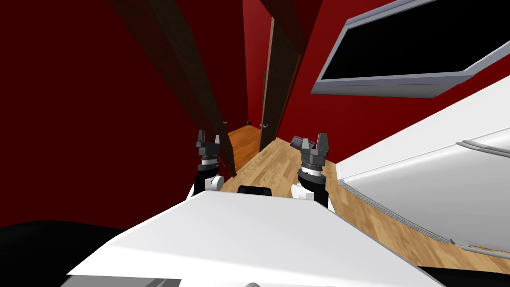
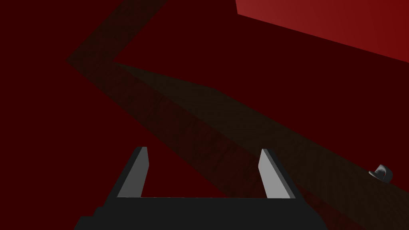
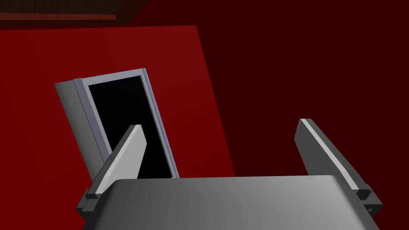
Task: Push the door open
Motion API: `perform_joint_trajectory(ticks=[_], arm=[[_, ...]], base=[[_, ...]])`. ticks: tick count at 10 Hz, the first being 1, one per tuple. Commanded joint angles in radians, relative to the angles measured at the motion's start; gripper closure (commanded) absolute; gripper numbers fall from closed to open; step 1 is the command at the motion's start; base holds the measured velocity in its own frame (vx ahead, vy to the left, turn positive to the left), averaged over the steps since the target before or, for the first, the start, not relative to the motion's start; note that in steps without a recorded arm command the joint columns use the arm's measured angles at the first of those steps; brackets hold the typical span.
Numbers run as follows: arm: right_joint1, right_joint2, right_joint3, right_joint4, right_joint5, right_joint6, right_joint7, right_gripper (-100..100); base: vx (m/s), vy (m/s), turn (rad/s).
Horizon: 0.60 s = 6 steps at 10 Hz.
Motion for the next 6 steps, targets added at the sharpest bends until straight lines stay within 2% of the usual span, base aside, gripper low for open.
perform_joint_trajectory(ticks=[1, 3, 5, 6], arm=[[-0.013, -0.01, 0.004, 0.032, 0.0, -0.004, -0.004, -100], [-0.027, -0.019, 0.009, 0.067, 0.001, -0.008, -0.007, -100], [-0.049, -0.032, 0.017, 0.124, 0.001, -0.016, -0.014, -100], [-0.054, -0.035, 0.019, 0.137, 0.001, -0.017, -0.015, -100]], base=[[0.065, -0.024, 0.03], [0.147, -0.056, 0.095], [0.175, -0.116, 0.091], [0.129, -0.073, 0.055]])
